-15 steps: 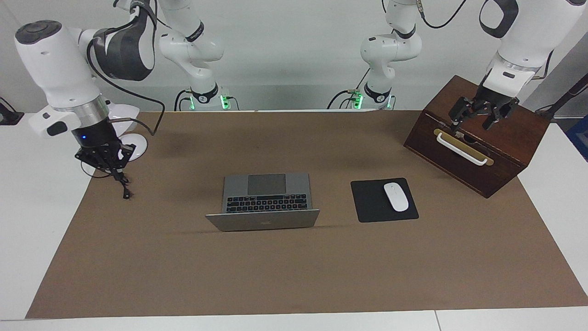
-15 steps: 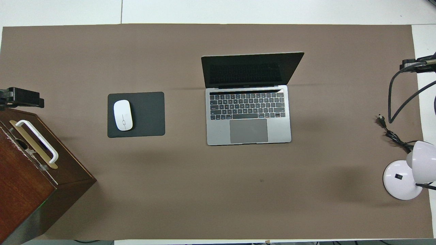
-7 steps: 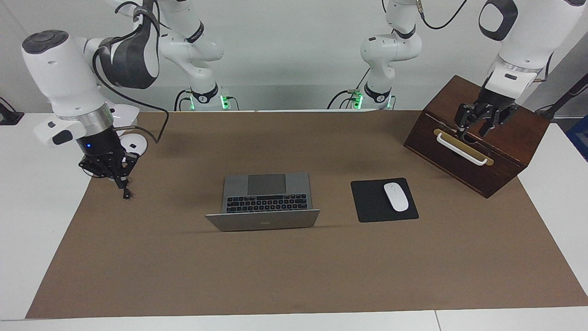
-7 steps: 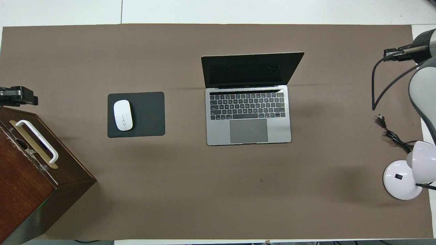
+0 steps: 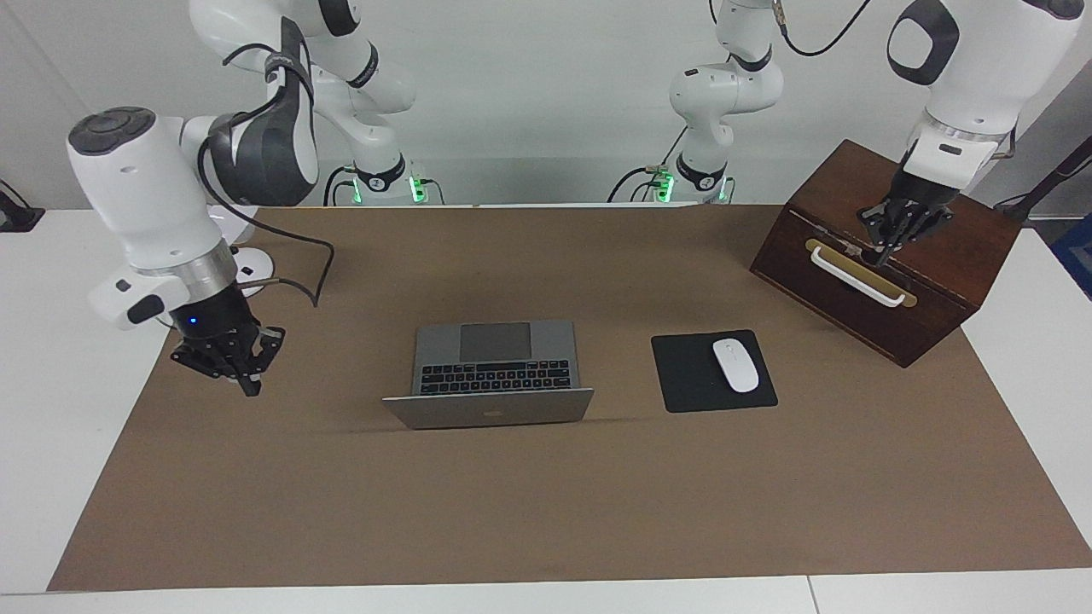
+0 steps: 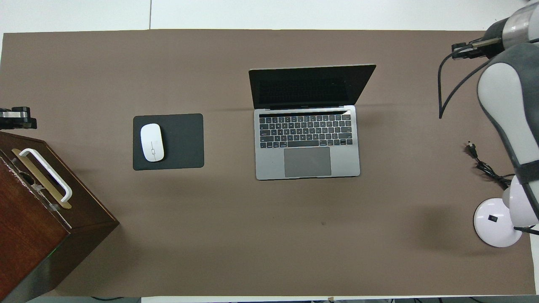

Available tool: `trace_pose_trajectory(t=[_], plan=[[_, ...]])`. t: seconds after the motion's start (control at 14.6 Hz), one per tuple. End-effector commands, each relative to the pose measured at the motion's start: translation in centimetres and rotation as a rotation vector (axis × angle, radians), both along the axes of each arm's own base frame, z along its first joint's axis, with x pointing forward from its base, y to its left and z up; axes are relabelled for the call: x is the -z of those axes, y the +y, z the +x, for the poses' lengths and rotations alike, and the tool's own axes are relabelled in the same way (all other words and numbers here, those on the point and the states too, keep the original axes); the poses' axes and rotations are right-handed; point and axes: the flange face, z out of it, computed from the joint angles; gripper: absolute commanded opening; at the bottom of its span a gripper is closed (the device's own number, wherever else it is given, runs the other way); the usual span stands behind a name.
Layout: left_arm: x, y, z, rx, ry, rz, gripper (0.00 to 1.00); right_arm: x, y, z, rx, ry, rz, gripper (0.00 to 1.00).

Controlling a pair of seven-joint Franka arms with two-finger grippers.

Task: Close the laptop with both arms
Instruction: 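Move the left gripper toward the laptop while the right gripper rises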

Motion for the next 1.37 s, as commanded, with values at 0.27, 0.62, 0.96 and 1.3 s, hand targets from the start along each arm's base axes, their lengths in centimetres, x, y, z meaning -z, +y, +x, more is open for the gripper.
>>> trace_pose_trajectory(t=[0.27,0.62,0.96,1.3], plan=[[3.4,-7.2,-2.3,0.118,-0.125,-0.023,0.0,-0.2,2.5,1.3,0.104,-0.042,0.049,0.0],[7.8,-13.2,-6.6,0.155,-0.234,-0.119,0.0,0.1,1.2,1.0,0.112,-0.007,0.041,0.0],[10.8,-19.1,-11.0,0.251,-0.324,-0.156,0.0,-2.0,-0.3,0.6,0.109,0.036,0.032,0.0],[13.0,-24.8,-13.6,0.368,-0.396,-0.194,0.0,-2.3,6.0,1.0,0.176,0.012,0.066,0.0]])
